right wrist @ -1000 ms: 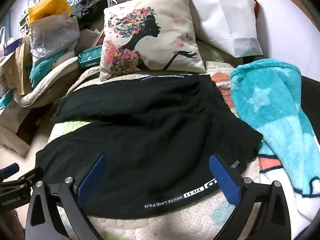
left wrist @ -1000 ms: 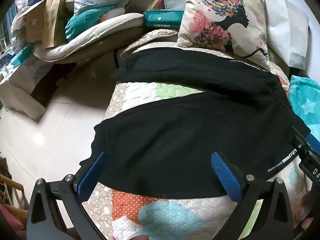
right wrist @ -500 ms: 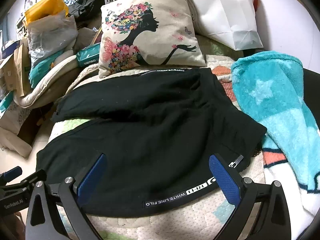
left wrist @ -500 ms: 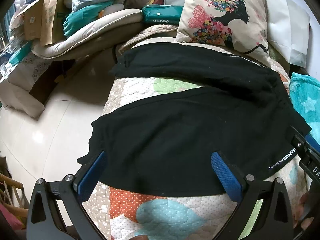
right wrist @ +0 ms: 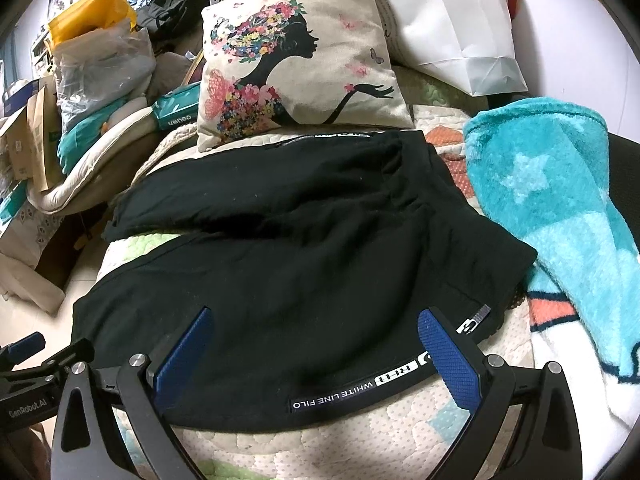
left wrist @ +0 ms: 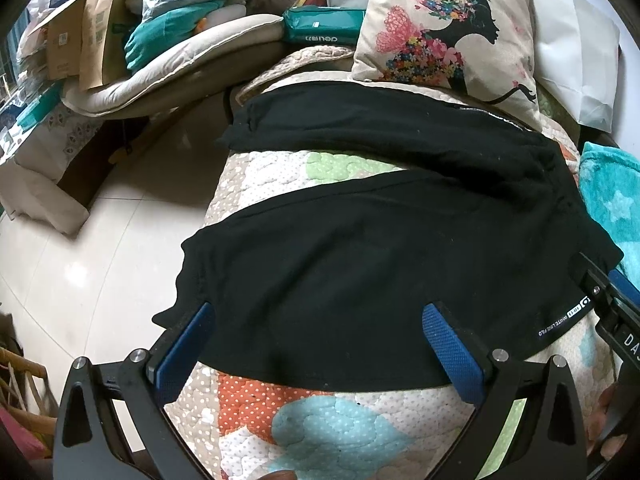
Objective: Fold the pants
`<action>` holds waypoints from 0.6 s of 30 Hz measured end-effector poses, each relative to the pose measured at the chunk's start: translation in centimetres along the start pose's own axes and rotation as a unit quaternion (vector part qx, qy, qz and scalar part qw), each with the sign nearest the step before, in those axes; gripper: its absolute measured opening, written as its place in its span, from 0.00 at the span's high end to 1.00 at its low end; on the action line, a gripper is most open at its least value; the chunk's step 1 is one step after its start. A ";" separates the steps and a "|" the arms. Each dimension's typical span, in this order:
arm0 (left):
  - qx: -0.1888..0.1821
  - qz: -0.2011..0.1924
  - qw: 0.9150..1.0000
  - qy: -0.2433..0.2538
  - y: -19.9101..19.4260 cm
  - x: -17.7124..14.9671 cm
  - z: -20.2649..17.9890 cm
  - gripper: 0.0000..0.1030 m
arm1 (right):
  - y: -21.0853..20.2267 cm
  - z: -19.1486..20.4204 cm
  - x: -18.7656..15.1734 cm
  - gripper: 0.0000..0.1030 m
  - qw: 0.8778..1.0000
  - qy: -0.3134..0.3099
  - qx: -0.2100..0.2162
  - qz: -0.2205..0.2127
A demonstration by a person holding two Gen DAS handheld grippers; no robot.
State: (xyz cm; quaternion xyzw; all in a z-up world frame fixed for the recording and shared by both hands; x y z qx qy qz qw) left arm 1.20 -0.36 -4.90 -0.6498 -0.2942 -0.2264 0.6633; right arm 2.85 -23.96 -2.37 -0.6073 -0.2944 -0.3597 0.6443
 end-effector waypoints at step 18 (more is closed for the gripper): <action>-0.003 0.011 1.000 -0.004 0.3 -0.4 0.1 0.00 | 0.3 -0.3 -0.1 0.00 1.000 0.003 0.001 0.006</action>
Point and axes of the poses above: each gripper's, at about its wrist camera, not at the fingertips, and y roughly the way its jaws point, z to its left, x to its top, the point moved 4 cm from there along y, roughly the way its jaws point, and after that the axes turned 10 degrees about -z, right-handed, at the moved point
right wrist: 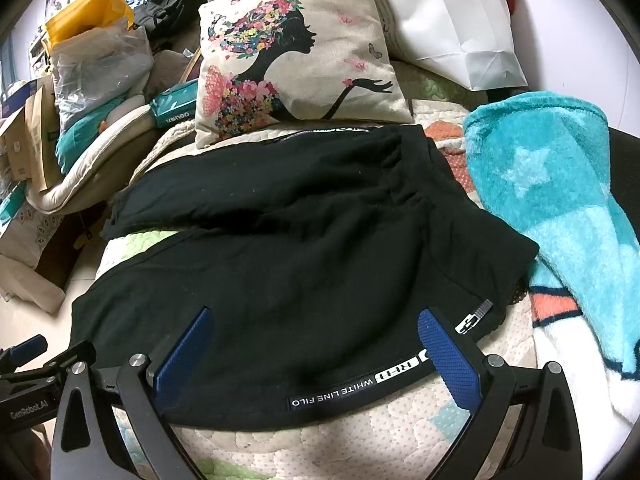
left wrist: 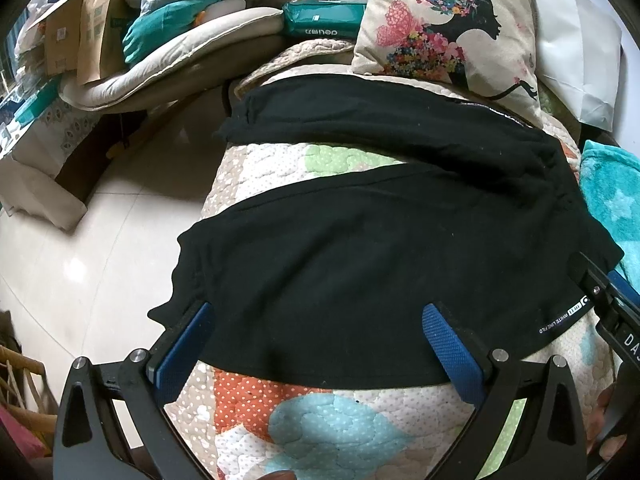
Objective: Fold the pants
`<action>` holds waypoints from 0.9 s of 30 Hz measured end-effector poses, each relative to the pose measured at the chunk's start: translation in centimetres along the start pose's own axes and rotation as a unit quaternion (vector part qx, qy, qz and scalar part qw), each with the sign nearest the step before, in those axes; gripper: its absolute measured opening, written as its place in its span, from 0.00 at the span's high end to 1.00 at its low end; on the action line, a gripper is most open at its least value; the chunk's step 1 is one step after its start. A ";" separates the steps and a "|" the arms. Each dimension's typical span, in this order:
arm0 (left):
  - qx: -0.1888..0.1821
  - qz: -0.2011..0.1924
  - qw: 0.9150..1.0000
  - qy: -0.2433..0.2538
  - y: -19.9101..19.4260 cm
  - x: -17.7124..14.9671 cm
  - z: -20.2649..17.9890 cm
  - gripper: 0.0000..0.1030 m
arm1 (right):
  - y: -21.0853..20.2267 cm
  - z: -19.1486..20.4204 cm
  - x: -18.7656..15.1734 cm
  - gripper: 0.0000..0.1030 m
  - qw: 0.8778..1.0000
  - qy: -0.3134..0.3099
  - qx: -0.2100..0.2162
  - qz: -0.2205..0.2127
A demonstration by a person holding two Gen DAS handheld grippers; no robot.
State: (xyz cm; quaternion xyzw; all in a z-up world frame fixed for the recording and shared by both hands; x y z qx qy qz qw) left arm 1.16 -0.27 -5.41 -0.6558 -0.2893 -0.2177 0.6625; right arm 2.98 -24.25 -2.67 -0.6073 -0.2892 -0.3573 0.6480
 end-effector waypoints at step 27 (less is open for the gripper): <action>0.003 0.067 0.998 0.004 3.0 -2.4 -0.4 0.00 | 0.2 -0.3 -0.1 0.00 1.000 0.003 -0.001 0.004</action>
Point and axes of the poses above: each gripper's, at about its wrist camera, not at the fingertips, and y roughly the way its jaws point, z to its left, x to its top, the point moved 4 cm from there along y, roughly the way its jaws point, and after that the axes turned 10 degrees about -z, right-handed, at the moved point
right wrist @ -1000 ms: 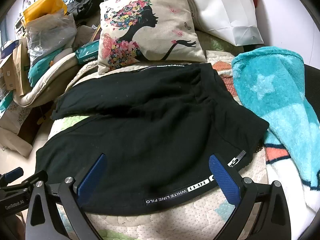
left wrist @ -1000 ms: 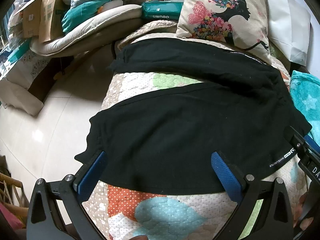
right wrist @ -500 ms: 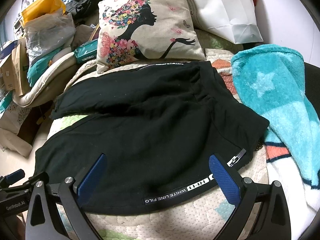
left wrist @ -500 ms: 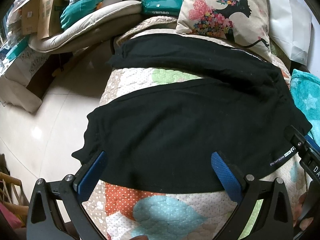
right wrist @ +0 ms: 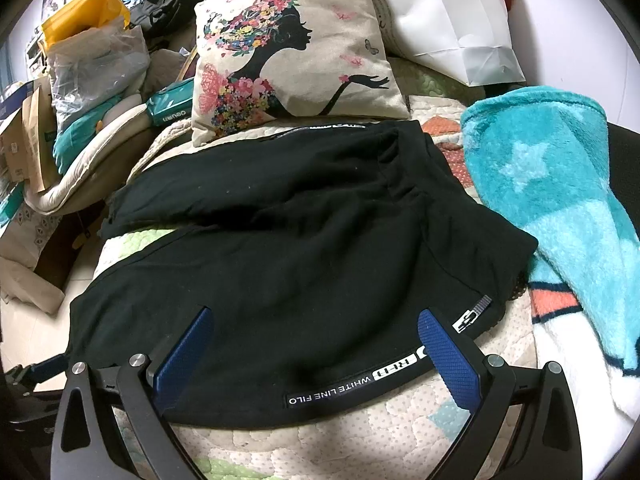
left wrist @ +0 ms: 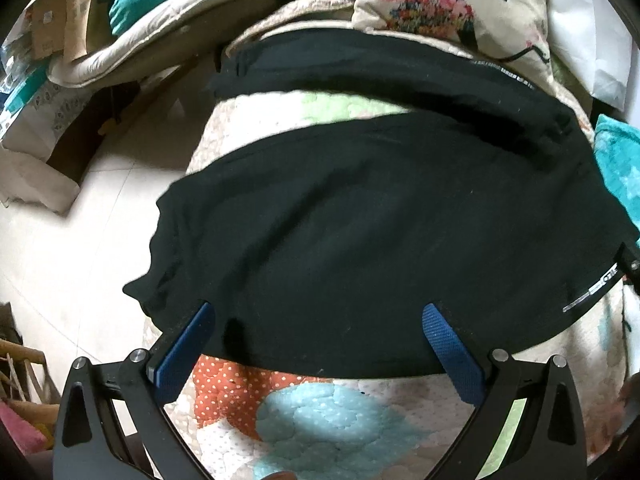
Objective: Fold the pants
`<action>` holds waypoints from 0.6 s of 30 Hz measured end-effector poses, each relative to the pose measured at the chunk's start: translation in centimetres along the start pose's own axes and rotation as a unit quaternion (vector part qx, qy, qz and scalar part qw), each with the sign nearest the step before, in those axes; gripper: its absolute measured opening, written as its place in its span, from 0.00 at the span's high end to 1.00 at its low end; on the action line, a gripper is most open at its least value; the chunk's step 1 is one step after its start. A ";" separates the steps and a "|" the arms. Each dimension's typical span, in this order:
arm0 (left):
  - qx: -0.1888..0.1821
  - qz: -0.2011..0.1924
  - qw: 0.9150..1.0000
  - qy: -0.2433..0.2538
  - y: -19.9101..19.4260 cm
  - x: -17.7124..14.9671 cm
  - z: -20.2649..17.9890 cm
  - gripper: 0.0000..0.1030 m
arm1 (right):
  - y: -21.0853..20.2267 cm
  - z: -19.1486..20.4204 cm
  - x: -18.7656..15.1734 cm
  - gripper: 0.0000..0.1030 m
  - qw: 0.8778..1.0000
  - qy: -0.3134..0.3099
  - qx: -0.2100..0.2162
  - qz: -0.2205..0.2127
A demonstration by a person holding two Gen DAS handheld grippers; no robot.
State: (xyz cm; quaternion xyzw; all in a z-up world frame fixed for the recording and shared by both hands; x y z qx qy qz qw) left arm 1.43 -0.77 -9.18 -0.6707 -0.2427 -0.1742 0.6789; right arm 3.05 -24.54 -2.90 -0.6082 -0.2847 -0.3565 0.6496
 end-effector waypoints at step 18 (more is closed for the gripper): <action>-0.016 0.044 0.999 -0.017 1.6 -1.2 0.2 0.00 | -0.2 0.1 -0.1 0.00 1.000 0.000 0.005 -0.004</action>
Point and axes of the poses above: each gripper's, at about its wrist camera, not at the fingertips, and y roughly the way its jaws point, z to its left, x to its top, the point moved 4 cm from there along y, roughly the way its jaws point, and after that the axes turned 10 degrees about -z, right-handed, at the moved point
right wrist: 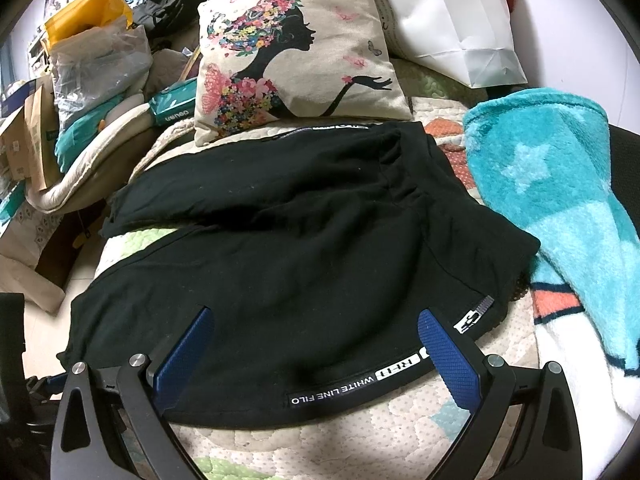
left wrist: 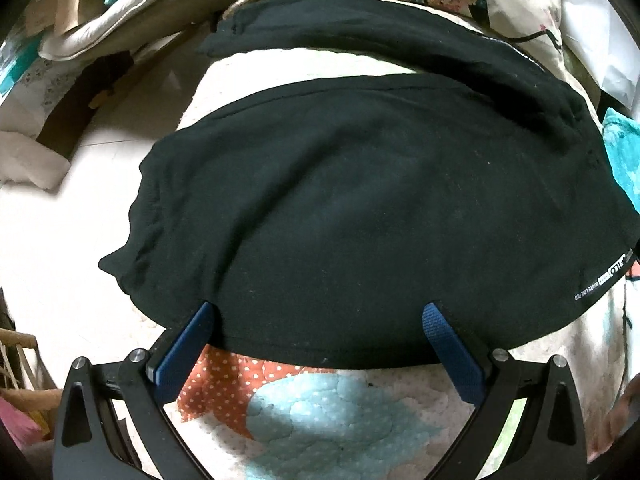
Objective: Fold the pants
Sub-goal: 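Lower both tools onto the black garment's edge and close both grippers on it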
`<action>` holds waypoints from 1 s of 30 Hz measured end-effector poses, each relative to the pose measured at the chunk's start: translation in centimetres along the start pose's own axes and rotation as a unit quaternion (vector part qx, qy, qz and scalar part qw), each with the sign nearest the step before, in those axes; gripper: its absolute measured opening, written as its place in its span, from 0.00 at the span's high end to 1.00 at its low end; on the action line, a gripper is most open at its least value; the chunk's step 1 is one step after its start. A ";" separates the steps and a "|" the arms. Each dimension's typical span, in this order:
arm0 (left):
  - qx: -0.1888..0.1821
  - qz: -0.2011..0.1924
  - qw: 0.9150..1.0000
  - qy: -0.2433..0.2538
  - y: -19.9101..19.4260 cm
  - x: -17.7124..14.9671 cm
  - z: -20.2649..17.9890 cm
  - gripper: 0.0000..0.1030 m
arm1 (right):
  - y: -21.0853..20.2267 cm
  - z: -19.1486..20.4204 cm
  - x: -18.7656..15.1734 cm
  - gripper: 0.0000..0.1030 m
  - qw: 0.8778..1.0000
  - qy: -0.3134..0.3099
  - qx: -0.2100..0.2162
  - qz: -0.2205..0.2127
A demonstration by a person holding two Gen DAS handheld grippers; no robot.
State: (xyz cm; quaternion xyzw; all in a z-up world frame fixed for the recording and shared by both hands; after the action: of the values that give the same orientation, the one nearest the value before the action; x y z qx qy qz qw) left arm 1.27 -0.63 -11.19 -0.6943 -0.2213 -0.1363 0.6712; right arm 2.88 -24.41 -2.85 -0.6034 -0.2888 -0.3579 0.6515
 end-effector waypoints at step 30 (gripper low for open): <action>-0.070 -0.105 0.991 -0.045 -5.7 12.5 5.7 0.33 | 5.6 -1.5 12.3 0.01 0.992 -0.104 0.039 0.063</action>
State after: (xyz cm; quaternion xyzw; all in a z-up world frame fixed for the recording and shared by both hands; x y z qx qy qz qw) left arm 8.68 6.62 -0.50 -0.7176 -0.3131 -0.1902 0.5924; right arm 14.48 -27.30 3.64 -0.6282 -0.3305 -0.2402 0.6622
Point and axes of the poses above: each gripper's, at about its wrist camera, not at the fingertips, and y roughly the way its jaws point, z to its left, x to its top, the point moved 4 cm from there along y, roughly the way its jaws point, and after that the axes turned 10 degrees about -z, right-handed, at the moved point
